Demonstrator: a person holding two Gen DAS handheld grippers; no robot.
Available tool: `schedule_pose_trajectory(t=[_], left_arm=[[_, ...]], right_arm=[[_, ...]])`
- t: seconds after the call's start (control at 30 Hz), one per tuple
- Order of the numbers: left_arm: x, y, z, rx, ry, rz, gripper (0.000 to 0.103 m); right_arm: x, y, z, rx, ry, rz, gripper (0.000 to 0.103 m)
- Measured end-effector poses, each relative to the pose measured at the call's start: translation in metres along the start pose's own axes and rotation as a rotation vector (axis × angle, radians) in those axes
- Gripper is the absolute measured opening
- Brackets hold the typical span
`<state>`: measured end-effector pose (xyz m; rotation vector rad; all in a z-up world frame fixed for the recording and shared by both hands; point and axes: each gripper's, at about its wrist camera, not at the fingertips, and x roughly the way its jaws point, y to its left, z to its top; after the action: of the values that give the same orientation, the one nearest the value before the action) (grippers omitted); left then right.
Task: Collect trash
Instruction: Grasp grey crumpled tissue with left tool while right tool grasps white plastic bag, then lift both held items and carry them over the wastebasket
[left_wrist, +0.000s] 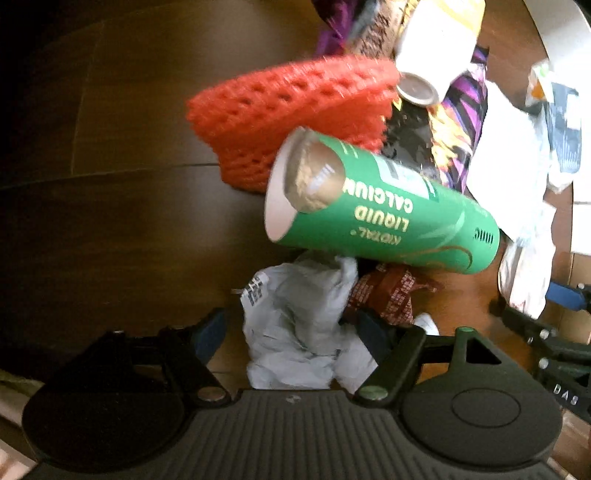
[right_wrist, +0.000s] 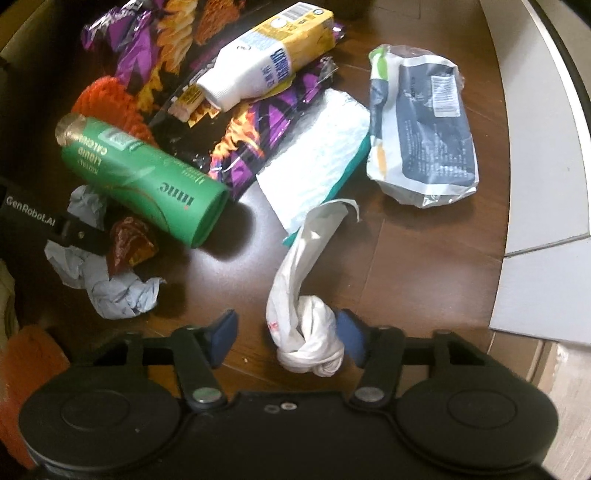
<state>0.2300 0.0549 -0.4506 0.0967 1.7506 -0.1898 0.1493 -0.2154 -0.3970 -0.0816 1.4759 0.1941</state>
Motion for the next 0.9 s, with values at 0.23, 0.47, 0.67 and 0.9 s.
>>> schedule_pose_trajectory(t=[0.23, 0.47, 0.67, 0.9], left_arm=[[0.008, -0.007, -0.008, 0.031, 0.051, 0.001, 0.031], [-0.006, -0.017, -0.015, 0.047, 0.032, -0.014, 0.018], [-0.04, -0.021, -0.013, 0.034, -0.002, -0.016, 0.016], [-0.097, -0.034, -0.023, 0.036, -0.11, -0.01, 0.016]], right_arm=[[-0.001, -0.008, 0.0, 0.037, -0.001, -0.012, 0.022], [-0.009, -0.006, -0.006, 0.037, -0.013, -0.043, 0.012], [-0.048, -0.006, -0.005, 0.063, -0.09, -0.023, 0.01], [-0.101, -0.002, 0.01, 0.065, -0.227, 0.014, 0.01]])
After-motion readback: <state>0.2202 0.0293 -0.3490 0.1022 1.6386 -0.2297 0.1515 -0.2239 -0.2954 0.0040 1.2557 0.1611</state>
